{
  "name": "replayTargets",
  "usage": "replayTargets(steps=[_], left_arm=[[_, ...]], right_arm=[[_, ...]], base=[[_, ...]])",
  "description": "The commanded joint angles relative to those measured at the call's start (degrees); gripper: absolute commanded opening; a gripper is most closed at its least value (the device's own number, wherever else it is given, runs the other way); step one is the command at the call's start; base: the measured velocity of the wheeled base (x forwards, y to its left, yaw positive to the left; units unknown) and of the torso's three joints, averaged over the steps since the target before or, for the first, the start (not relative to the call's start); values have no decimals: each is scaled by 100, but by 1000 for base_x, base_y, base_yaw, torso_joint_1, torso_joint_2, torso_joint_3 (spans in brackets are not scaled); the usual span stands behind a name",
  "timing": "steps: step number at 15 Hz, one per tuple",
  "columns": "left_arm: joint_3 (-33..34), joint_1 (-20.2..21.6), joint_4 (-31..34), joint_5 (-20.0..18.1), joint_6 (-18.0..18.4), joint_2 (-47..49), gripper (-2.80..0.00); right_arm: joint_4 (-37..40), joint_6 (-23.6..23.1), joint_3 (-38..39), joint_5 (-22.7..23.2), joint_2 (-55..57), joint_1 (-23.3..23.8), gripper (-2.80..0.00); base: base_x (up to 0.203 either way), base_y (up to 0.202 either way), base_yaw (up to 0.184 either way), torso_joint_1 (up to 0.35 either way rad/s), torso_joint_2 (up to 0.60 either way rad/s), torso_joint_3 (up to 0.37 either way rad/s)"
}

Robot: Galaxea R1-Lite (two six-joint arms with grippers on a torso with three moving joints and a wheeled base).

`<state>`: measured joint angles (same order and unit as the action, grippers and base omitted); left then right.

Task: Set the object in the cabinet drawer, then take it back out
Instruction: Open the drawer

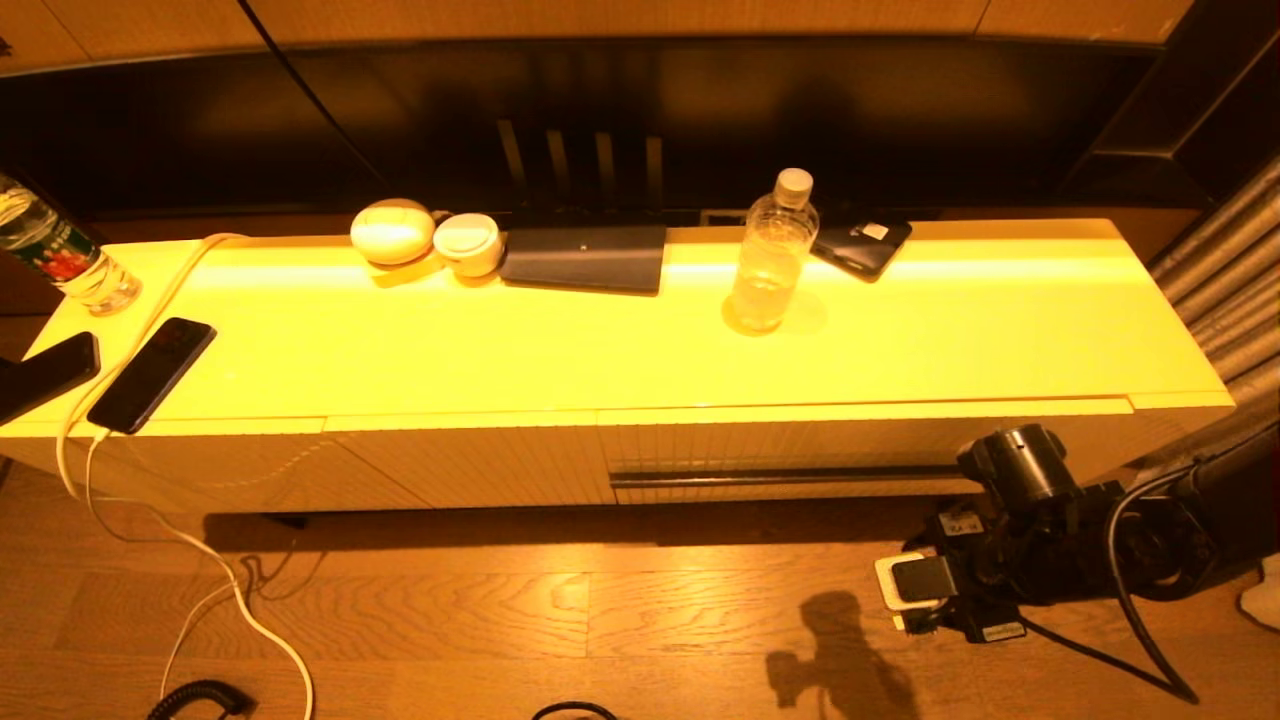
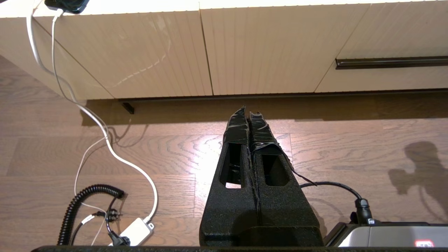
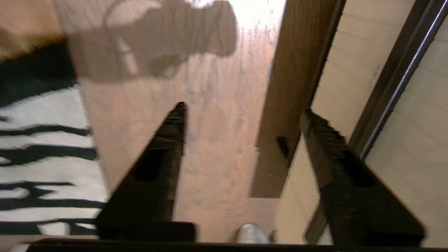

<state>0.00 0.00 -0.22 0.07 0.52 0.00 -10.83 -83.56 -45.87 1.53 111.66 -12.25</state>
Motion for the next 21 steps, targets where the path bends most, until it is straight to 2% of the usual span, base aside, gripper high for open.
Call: replayTargets(steps=[1, 14, 21], left_arm=[[18, 0, -4, 2, 0, 0, -280], [17, 0, -4, 2, 0, 0, -280], [18, 0, -4, 2, 0, 0, -280]], right_arm=[[-16, -163, -179, 36, 178, 85, 0], [-969, -117, -1031, 102, 1258, 257, 0], [-1167, -117, -1497, 76, 1607, 307, 0]], base=[[0, 0, 0, 0, 0, 0], [0, 0, 0, 0, 0, 0], [0, 0, 0, 0, 0, 0]])
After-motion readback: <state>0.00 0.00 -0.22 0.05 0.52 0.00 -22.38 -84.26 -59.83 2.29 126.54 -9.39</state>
